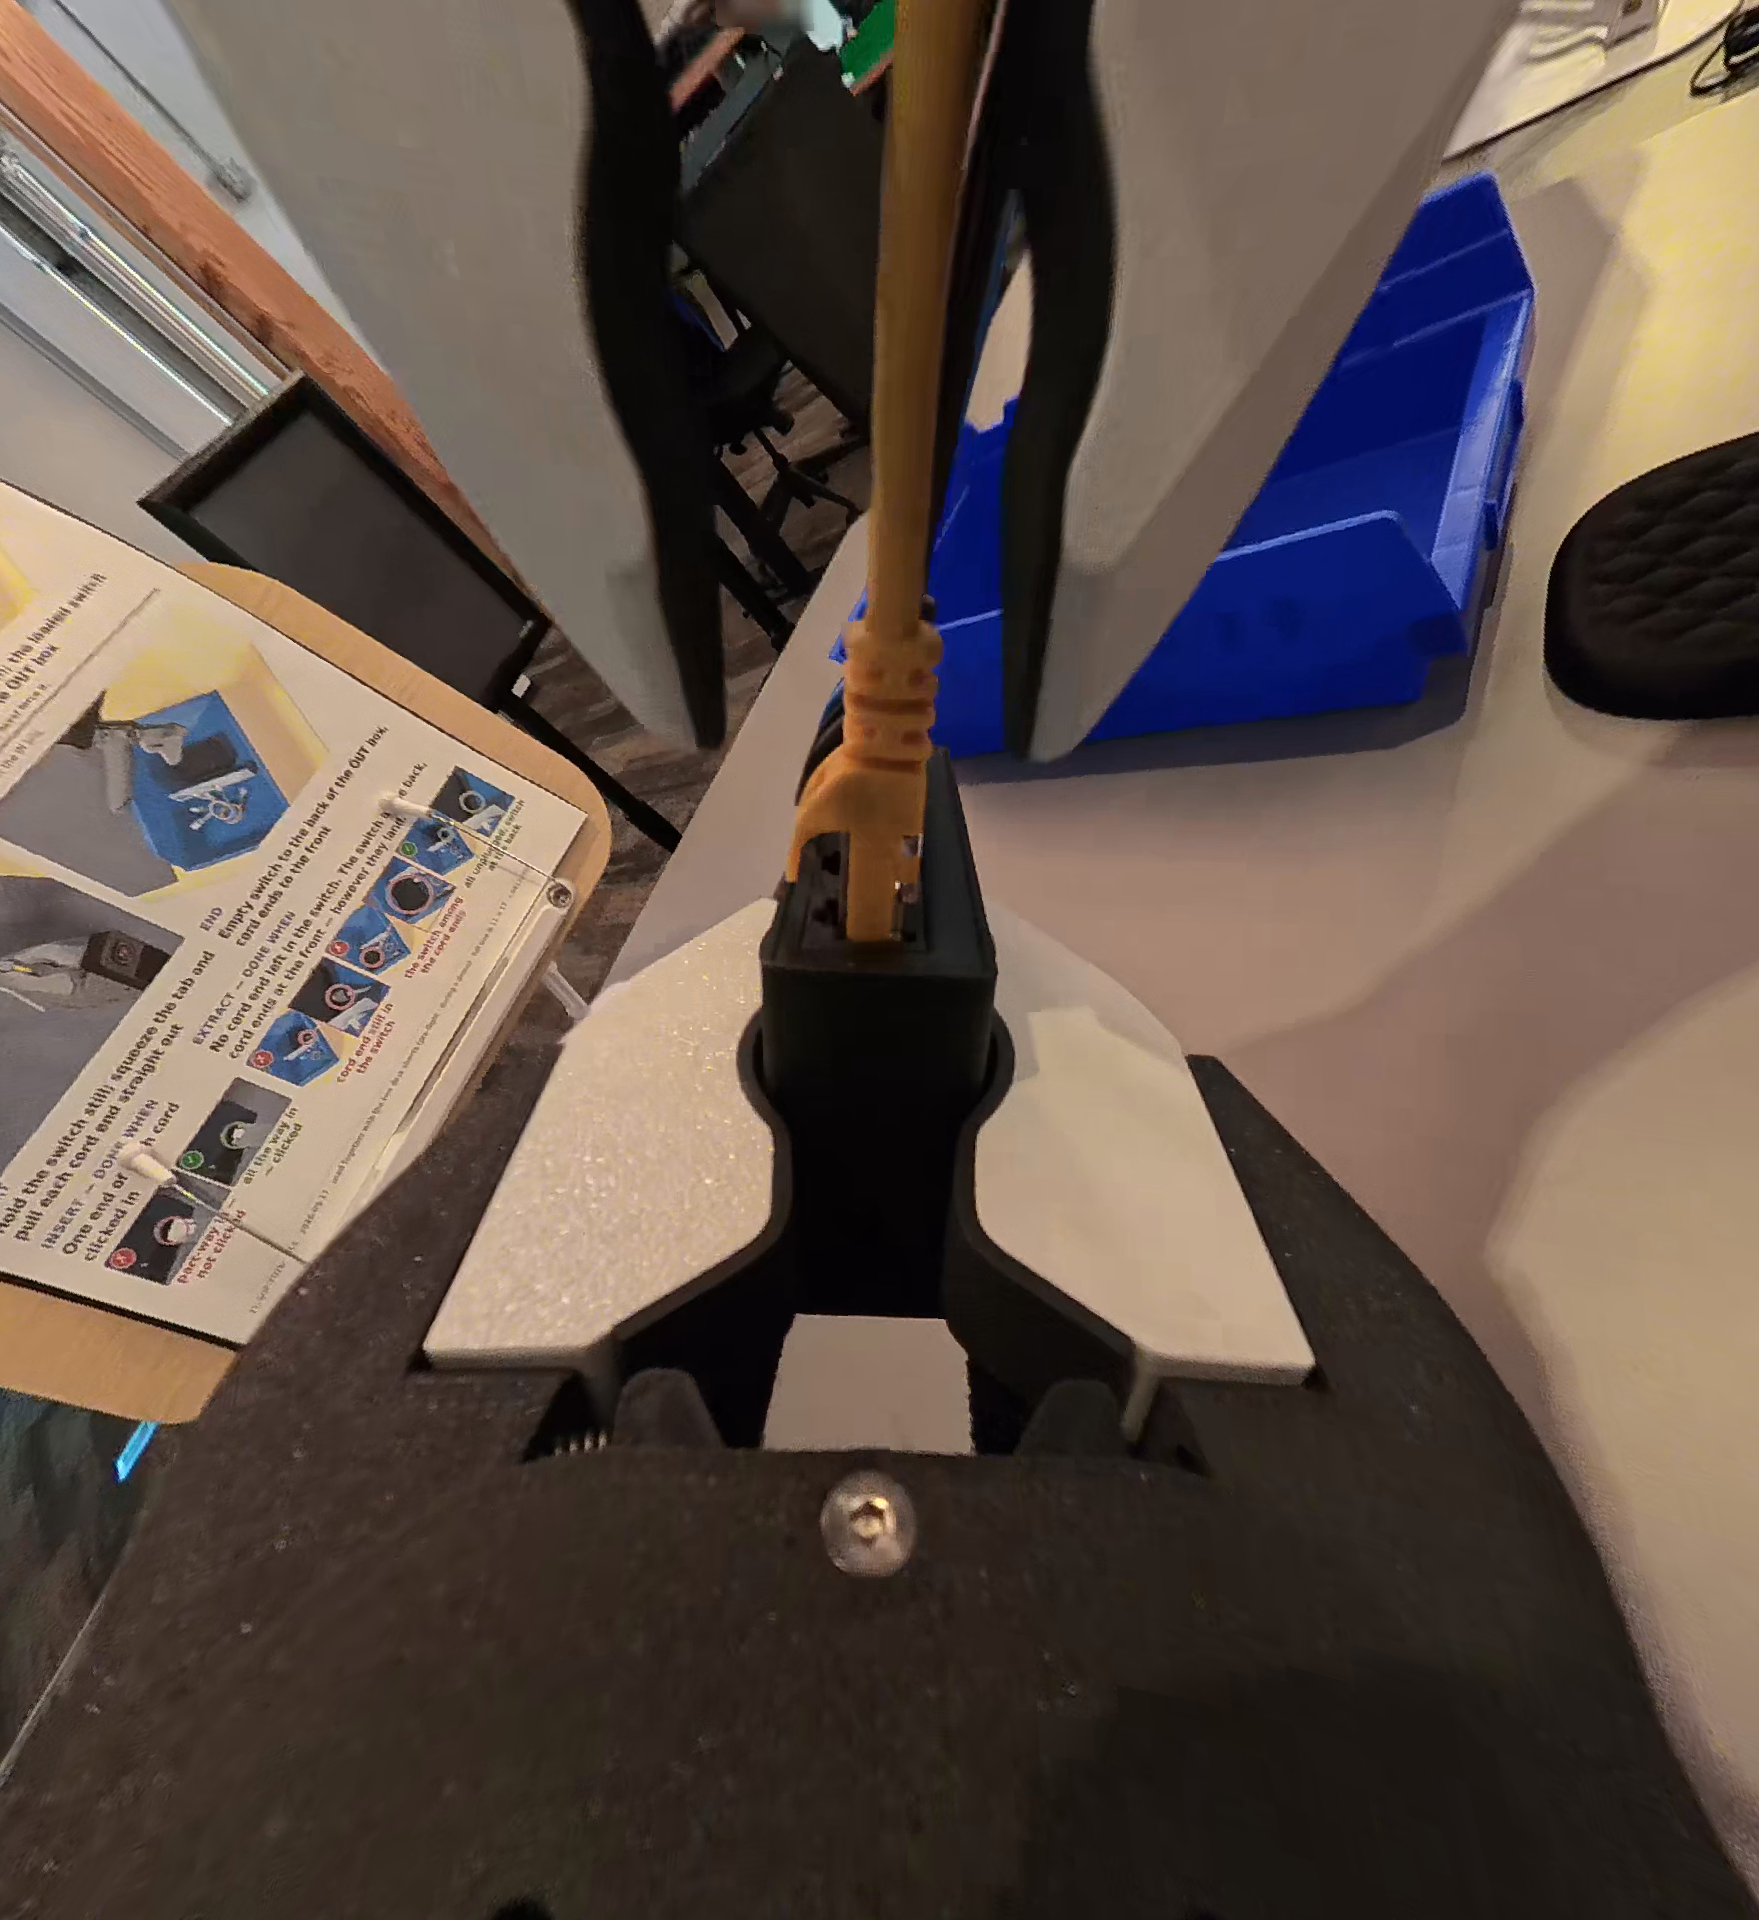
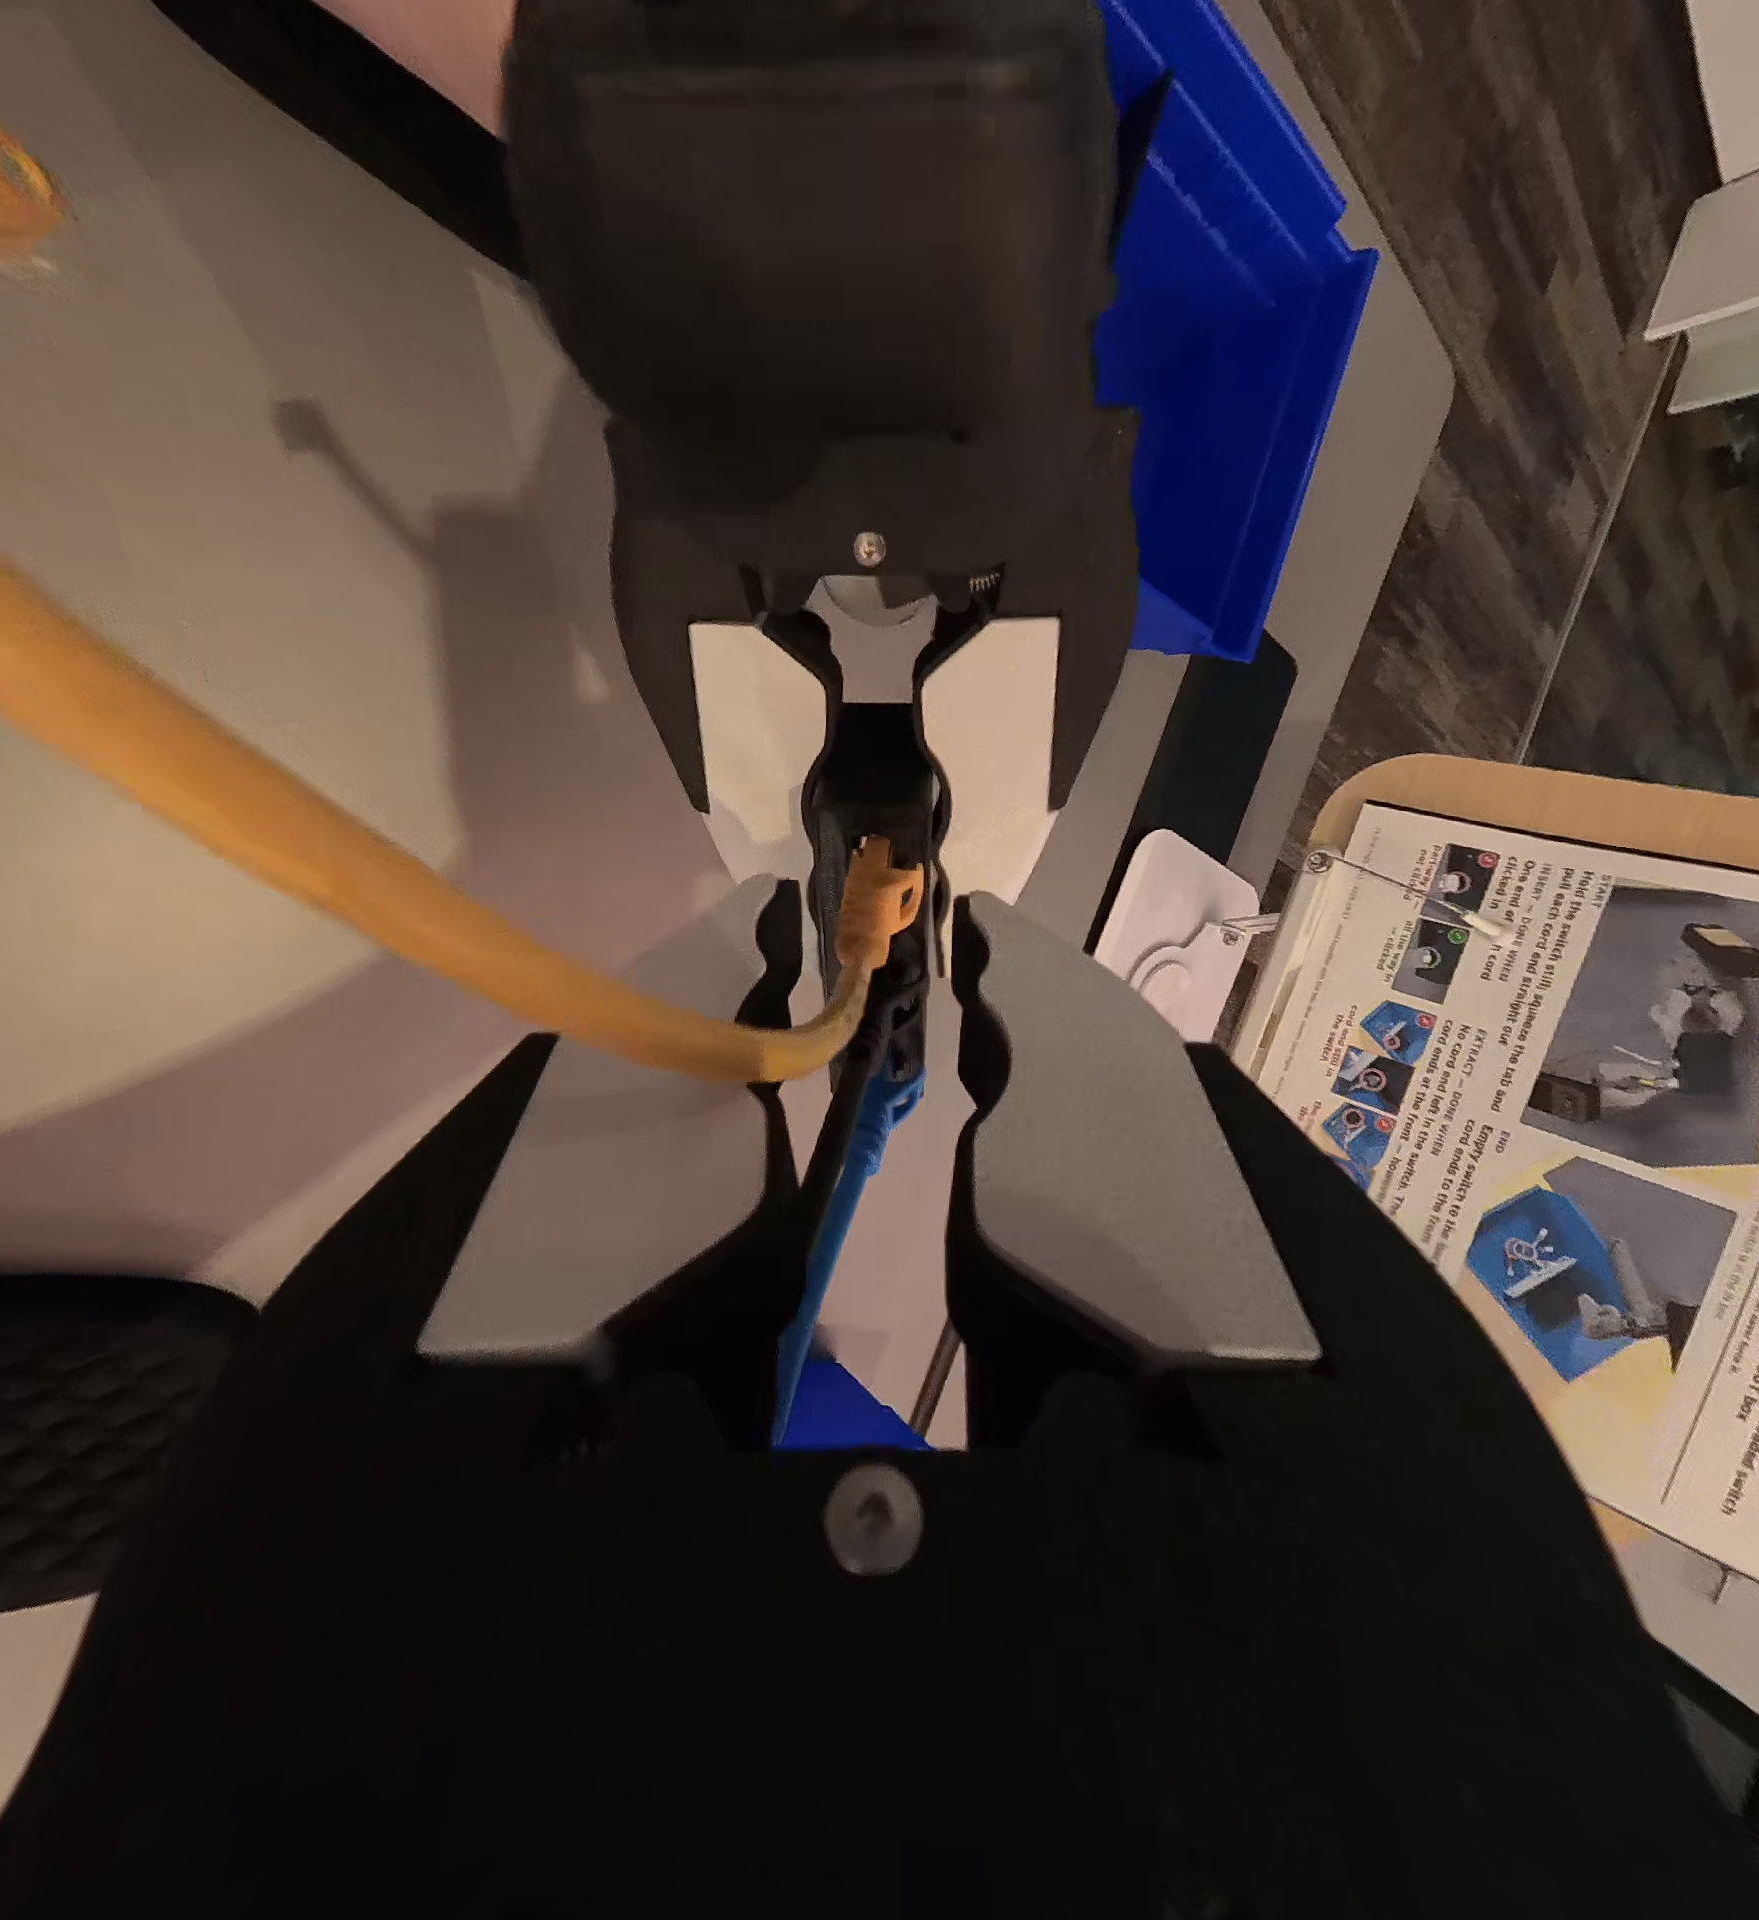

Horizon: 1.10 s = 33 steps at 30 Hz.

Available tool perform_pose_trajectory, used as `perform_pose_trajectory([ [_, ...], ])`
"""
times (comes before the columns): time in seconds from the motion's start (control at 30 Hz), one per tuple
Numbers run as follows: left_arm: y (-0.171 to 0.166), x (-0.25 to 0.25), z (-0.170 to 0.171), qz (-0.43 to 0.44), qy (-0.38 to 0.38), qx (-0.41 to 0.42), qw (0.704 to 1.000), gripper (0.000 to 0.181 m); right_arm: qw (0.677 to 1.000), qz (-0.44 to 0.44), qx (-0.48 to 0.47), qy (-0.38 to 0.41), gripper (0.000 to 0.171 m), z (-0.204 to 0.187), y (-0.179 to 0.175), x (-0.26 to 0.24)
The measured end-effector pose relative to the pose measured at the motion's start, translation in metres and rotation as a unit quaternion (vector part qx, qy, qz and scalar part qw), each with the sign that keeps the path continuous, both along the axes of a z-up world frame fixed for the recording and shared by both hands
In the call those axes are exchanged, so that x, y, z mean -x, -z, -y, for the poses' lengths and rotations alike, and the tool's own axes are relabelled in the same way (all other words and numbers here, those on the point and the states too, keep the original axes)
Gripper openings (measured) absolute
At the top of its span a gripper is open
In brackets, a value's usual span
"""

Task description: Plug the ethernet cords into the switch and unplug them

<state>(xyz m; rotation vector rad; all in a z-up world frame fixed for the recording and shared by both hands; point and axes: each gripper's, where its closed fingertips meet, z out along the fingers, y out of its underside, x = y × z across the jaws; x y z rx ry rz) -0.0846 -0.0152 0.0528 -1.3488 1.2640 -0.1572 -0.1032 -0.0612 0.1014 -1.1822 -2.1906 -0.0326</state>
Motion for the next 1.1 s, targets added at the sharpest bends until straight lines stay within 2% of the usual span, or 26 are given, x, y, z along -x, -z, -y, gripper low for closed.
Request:
perform_pose_trajectory([
  [0.3,-0.005,-0.002,0.001,0.014,0.006,-0.028,0.999,0.029,1.0,0.003,-0.019,0.014,0.025,-0.008,0.014,0.001],
  [0.5,-0.005,-0.003,0.001,0.025,0.015,-0.023,0.999,0.029,0.999,-0.013,-0.05,-0.006,0.014,-0.008,0.01,0.004],
  [1.1,-0.007,-0.003,0.002,0.029,0.016,-0.027,0.999,0.029,0.999,-0.038,-0.011,-0.025,0.014,-0.004,0.008,0.006],
])
